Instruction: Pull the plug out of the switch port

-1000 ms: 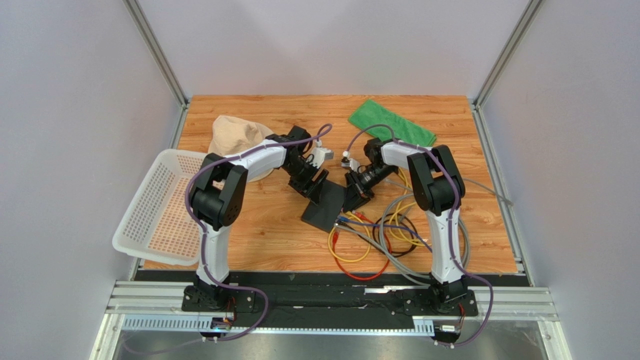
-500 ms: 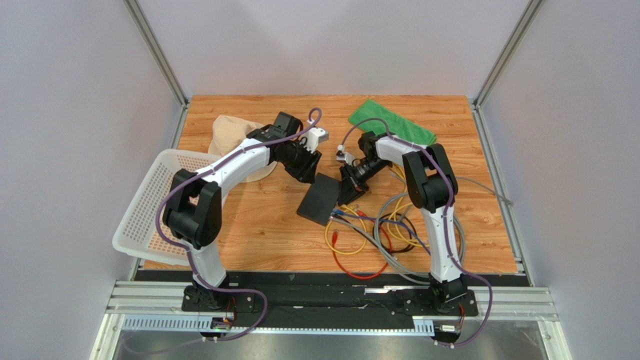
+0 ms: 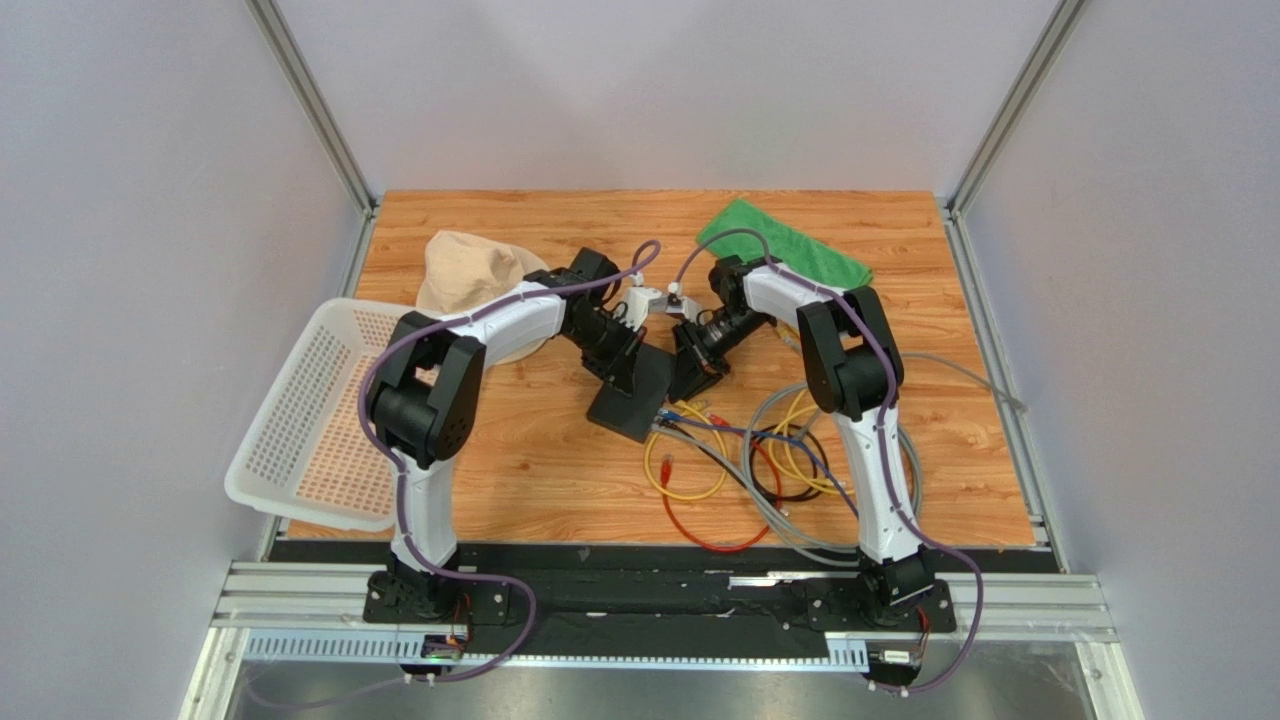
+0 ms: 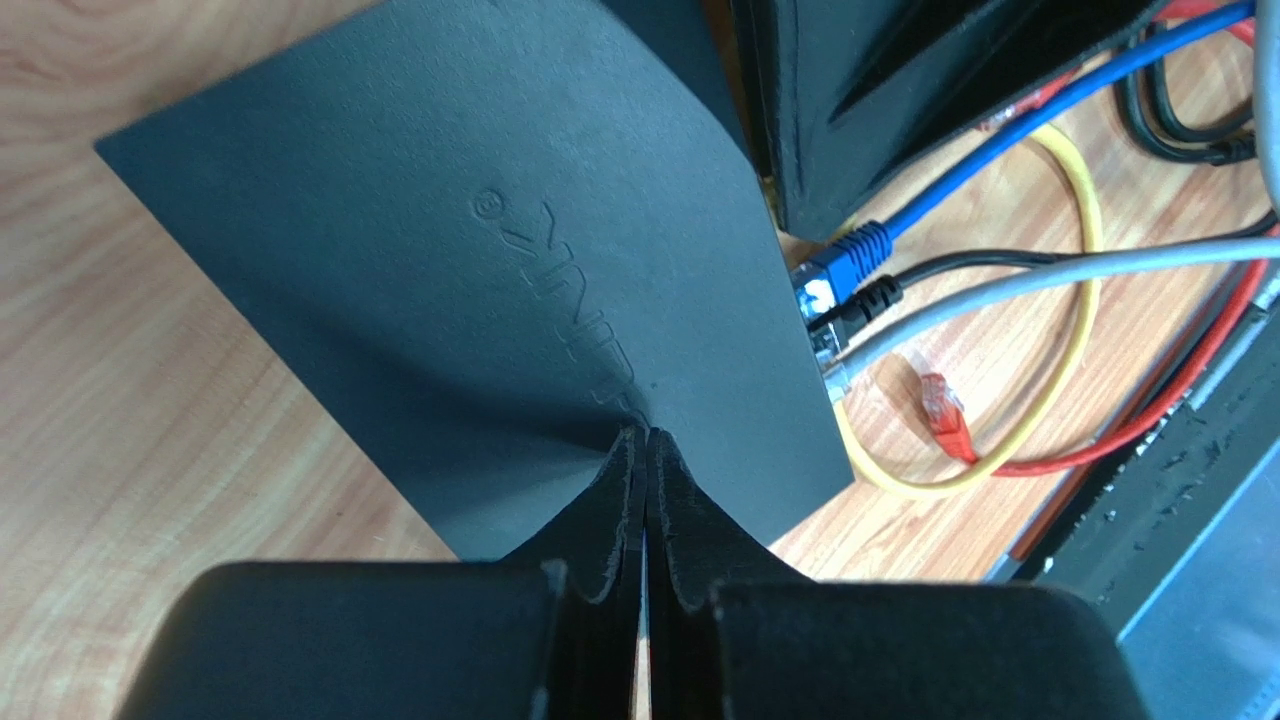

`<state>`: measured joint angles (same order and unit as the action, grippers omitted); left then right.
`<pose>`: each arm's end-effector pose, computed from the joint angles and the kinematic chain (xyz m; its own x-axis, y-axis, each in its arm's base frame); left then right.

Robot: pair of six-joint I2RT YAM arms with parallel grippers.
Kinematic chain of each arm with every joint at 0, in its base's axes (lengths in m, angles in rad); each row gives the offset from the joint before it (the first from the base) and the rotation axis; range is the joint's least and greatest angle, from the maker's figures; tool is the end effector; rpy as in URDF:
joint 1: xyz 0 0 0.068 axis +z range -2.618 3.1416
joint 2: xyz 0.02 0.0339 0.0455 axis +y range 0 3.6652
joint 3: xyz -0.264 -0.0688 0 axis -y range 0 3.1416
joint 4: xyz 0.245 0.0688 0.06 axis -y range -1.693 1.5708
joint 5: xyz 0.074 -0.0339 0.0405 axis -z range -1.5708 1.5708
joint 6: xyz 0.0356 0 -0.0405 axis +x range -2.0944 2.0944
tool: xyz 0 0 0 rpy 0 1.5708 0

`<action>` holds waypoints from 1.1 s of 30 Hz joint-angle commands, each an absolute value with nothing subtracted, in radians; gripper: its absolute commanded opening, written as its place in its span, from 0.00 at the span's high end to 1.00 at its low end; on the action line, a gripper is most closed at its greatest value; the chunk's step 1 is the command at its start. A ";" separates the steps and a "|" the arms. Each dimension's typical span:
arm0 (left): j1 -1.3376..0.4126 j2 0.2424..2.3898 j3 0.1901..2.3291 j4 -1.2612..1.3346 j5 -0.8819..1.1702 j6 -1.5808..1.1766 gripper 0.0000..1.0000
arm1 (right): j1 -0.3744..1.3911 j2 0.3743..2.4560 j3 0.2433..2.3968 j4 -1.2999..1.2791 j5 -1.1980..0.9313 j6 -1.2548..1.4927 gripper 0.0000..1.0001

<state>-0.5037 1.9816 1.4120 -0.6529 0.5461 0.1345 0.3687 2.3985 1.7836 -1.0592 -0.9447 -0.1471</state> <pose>0.3412 -0.2091 0.1758 -0.7397 0.5385 -0.4037 0.6730 0.5960 -0.4380 0.3994 0.1853 0.1054 -0.8983 -0.4391 -0.0161 -0.2678 0.5180 0.8124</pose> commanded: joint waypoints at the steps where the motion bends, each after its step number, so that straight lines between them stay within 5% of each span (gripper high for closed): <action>1: -0.508 2.048 1.446 -0.666 0.451 0.140 1.00 | 0.368 2.450 1.764 -0.959 -0.765 -0.176 0.92; 15: -0.514 2.094 1.454 -0.655 0.437 0.138 1.00 | 0.368 2.359 1.661 -0.827 -0.762 -0.094 1.00; 25: -0.512 2.102 1.470 -0.666 0.439 0.147 1.00 | 0.365 2.445 1.734 -0.986 -0.836 -0.187 1.00; 33: -0.512 2.114 1.482 -0.667 0.446 0.146 1.00 | 0.362 2.296 1.577 -0.790 -0.660 -0.065 1.00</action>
